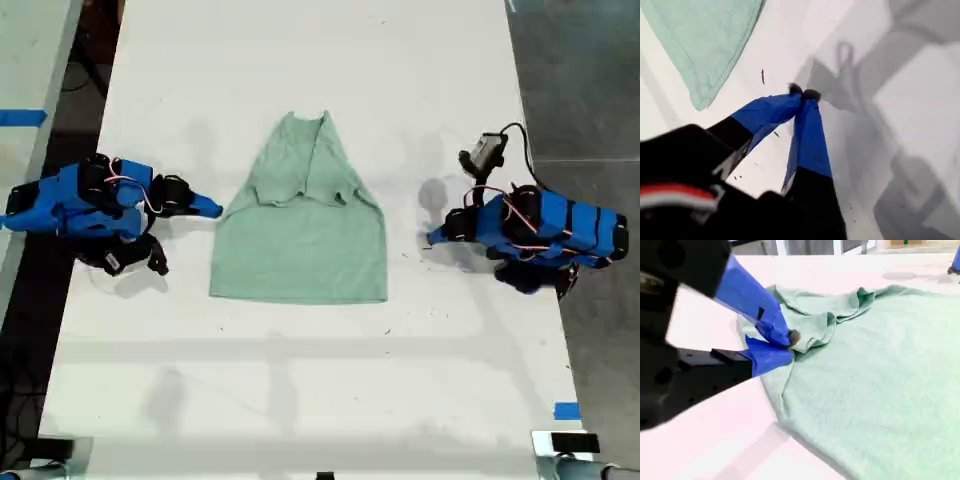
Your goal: Fold t shirt
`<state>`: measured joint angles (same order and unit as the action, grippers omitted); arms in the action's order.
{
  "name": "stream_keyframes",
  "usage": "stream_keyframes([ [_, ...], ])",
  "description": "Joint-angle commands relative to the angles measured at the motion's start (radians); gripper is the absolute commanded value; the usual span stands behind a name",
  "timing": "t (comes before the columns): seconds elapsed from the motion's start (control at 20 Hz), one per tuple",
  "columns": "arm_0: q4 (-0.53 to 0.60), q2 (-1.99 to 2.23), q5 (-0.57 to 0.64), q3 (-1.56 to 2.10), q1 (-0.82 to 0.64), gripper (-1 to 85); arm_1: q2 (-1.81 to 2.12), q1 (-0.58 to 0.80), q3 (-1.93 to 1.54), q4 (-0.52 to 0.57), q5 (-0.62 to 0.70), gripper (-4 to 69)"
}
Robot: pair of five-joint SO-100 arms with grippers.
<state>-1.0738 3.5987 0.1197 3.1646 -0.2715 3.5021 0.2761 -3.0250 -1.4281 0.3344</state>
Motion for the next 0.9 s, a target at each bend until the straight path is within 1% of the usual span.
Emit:
stream_keyframes([
  [0.0,0.003,0.008,-0.020,0.005,0.009,0.1,0.006,0.014,0.006,-0.003,-0.006,0.3],
  [0.1,0.003,0.008,-0.020,0.005,0.009,0.1,0.005,0.017,0.124,-0.021,-0.003,-0.3],
  [0.15,0.003,0.008,-0.020,0.005,0.006,0.1,-0.008,0.008,0.175,-0.012,-0.011,-0.5],
  [0.2,0.003,0.008,-0.020,0.005,0.005,0.1,-0.097,-0.018,0.242,-0.011,-0.072,-0.5],
  [0.25,0.003,0.008,-0.020,0.005,0.003,0.1,-0.264,-0.049,0.337,-0.011,-0.141,-0.5],
  [0.3,0.003,0.008,-0.020,0.005,0.003,0.1,-0.419,-0.072,0.434,0.003,-0.173,-0.5],
  [0.4,0.003,0.008,-0.020,0.005,0.009,0.1,-0.713,-0.104,0.661,0.014,-0.186,-0.5],
  [0.5,0.003,0.008,-0.014,0.005,0.012,0.6,-1.006,-0.107,0.888,-0.014,-0.176,2.3],
  [0.6,0.003,0.008,-0.014,0.005,0.012,2.6,-1.249,-0.107,1.035,0.011,-0.176,14.7],
  [0.65,0.003,0.008,-0.014,0.005,0.012,3.5,-1.347,-0.107,1.077,0.037,-0.184,17.0],
  [0.7,0.003,0.008,-0.014,0.005,0.015,3.7,-1.440,-0.107,1.100,0.075,-0.186,18.2],
  [0.85,0.003,0.008,-0.014,0.003,0.017,3.5,-1.680,-0.121,1.163,0.172,-0.199,18.8],
])
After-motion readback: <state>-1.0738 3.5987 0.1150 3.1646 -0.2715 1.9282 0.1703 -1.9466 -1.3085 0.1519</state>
